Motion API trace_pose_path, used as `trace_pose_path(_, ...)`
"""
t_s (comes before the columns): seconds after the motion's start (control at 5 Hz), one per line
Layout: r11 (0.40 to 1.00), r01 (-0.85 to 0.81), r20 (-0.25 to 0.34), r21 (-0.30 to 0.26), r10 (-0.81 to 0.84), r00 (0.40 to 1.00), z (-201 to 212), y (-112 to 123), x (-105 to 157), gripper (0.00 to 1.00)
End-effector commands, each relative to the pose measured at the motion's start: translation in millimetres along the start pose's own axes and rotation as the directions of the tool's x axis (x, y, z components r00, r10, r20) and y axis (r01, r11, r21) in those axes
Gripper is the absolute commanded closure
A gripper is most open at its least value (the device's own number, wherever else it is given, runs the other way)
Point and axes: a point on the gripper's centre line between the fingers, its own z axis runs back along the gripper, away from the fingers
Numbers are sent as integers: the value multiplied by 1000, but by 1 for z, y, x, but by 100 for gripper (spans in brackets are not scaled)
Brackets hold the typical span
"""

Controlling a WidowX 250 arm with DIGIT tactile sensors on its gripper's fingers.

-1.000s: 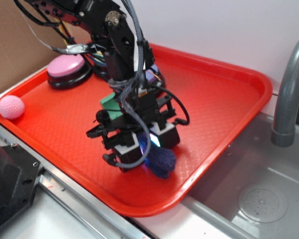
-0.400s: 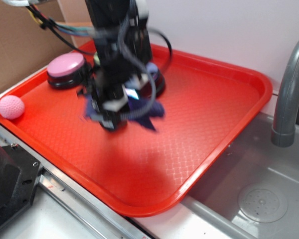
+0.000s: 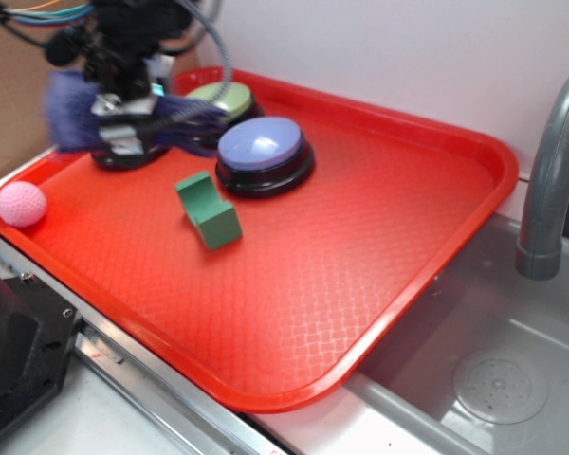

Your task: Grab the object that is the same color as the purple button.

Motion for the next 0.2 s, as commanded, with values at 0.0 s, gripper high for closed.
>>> trace_pose_path(0.0,866,-496,51,60,494,868,19,-22,-11,100)
